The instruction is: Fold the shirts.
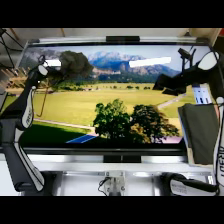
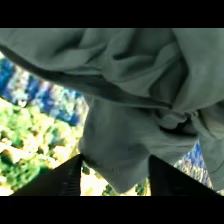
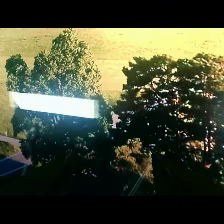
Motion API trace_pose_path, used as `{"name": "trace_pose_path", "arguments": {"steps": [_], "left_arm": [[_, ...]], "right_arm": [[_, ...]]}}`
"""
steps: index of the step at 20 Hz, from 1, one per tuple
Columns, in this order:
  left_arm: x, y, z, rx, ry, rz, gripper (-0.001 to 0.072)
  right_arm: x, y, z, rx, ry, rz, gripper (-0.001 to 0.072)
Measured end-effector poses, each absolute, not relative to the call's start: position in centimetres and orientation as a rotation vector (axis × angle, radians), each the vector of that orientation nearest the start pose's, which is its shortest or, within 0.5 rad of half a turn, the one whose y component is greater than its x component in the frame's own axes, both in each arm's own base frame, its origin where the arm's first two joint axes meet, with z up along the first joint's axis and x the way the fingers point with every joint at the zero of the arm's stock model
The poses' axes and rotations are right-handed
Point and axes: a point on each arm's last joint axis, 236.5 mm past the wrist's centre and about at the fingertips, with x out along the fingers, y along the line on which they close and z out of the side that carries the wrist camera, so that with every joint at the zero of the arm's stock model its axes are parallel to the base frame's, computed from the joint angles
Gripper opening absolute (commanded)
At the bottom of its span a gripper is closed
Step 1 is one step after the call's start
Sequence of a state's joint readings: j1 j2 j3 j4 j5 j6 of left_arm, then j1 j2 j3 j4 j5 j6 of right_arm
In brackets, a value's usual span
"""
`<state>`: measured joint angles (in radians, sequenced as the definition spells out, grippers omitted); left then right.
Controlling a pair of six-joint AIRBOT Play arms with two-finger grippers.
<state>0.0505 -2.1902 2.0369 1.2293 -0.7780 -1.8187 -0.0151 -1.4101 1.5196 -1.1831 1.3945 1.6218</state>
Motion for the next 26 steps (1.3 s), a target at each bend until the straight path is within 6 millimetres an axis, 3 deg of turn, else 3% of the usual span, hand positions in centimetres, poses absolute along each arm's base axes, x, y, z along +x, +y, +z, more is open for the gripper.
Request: {"name": "trace_pose_path", "arguments": {"steps": [1,3,5,8,10,12,14,16,18,19,21,24,26], "left_arm": [[66.2,-2.4,-8.0,-0.596,0.910,0.049,0.0049],[66.6,-3.0,-7.8,-0.622,0.893,0.038,0.0045],[66.9,-3.9,-6.3,-0.627,0.867,0.011,0.0043],[67.1,-7.3,0.0,-0.544,0.780,-0.103,0.0043],[66.4,-10.3,7.1,-0.452,0.677,-0.201,0.0043],[64.0,-14.3,15.8,-0.368,0.557,-0.313,0.0043],[59.8,-17.9,24.7,-0.287,0.432,-0.408,0.0043],[54.3,-20.9,32.4,-0.206,0.322,-0.490,0.0043],[48.4,-23.2,37.2,-0.140,0.274,-0.562,0.0043],[45.6,-24.1,38.4,-0.113,0.280,-0.590,0.0043],[41.4,-24.8,38.0,-0.040,0.355,-0.610,0.0043],[37.6,-24.3,32.4,0.101,0.577,-0.564,0.0043],[36.3,-23.2,28.2,0.191,0.713,-0.508,0.0044]], "right_arm": [[41.5,8.2,8.5,0.357,1.273,0.239,0.0590],[41.5,8.3,8.6,0.360,1.275,0.242,0.0590],[41.2,8.5,8.6,0.366,1.283,0.251,0.0590],[40.6,9.2,8.7,0.383,1.307,0.279,0.0589],[39.8,9.6,9.4,0.386,1.316,0.301,0.0589],[39.1,9.4,10.9,0.365,1.287,0.306,0.0589],[38.1,8.5,13.2,0.310,1.228,0.288,0.0589],[36.6,7.0,16.2,0.236,1.145,0.249,0.0589],[34.6,5.3,19.3,0.159,1.056,0.200,0.0589],[33.4,4.5,20.8,0.128,1.013,0.172,0.0590],[31.3,3.3,23.3,0.085,0.944,0.133,0.0589],[28.9,2.7,24.0,0.062,0.929,0.114,0.0590],[28.3,3.1,21.9,0.071,0.981,0.128,0.0590]]}}
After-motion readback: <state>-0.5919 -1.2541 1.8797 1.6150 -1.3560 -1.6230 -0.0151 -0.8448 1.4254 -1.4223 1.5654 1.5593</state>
